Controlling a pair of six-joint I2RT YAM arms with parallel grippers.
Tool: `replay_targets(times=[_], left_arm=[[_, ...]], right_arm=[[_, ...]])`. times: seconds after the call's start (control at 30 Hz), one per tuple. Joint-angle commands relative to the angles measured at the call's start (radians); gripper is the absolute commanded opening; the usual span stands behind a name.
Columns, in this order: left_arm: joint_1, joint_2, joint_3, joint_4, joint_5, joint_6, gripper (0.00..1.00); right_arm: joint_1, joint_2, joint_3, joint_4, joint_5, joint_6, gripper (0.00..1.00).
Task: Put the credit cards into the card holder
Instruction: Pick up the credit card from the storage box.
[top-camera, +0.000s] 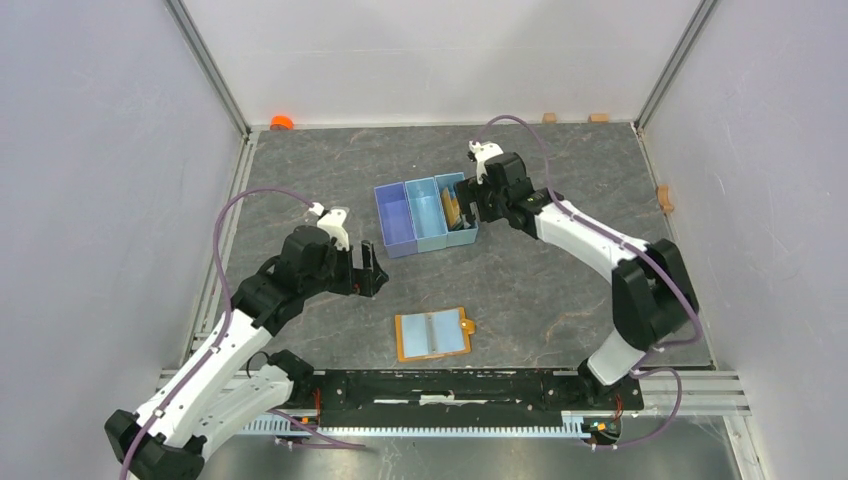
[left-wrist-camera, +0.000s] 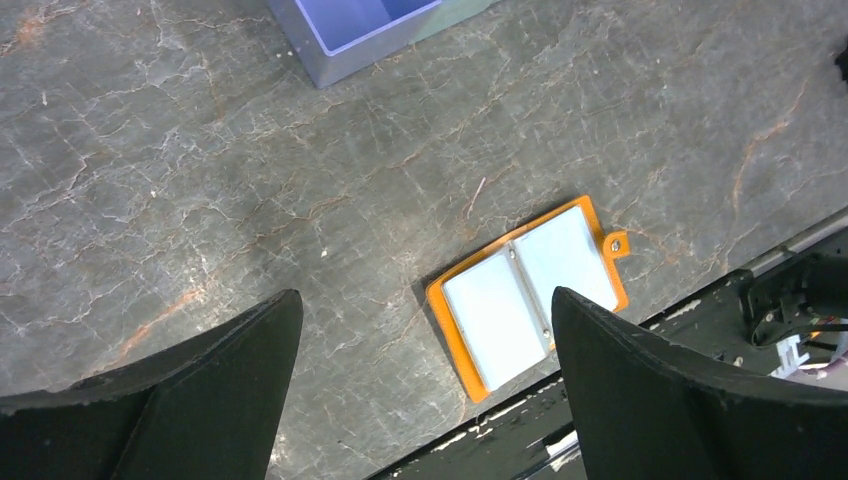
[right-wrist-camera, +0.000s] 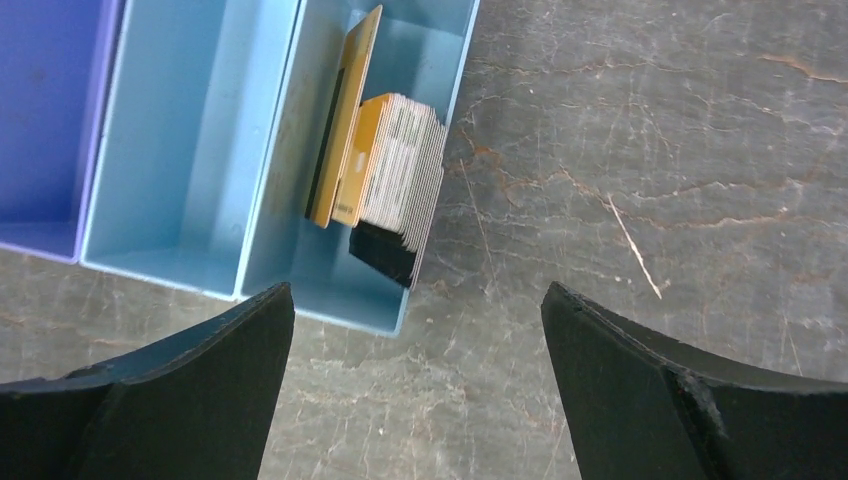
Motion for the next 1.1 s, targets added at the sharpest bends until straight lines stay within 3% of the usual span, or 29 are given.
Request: replay_targets(times=[0.0,0.43,1.07], left_arm=[[0.023,0.027,-0.002,0.030,0.047,0.101,1.00],[0.046,0.044,-0.009,0.039,0.087,0.105,1.00],[0.047,0.049,-0.011,0.043,0.109,0.105,1.00]], right_arm=[[-0.019,0.107,0.124,-0.005,-0.079,-0.051,0.98],[-0.061,0.363,0.308,-0.011,-0.069,-0.006,0.96],[-0.107,0.285,0.270,-0.041,-0.045,-0.016,0.89]])
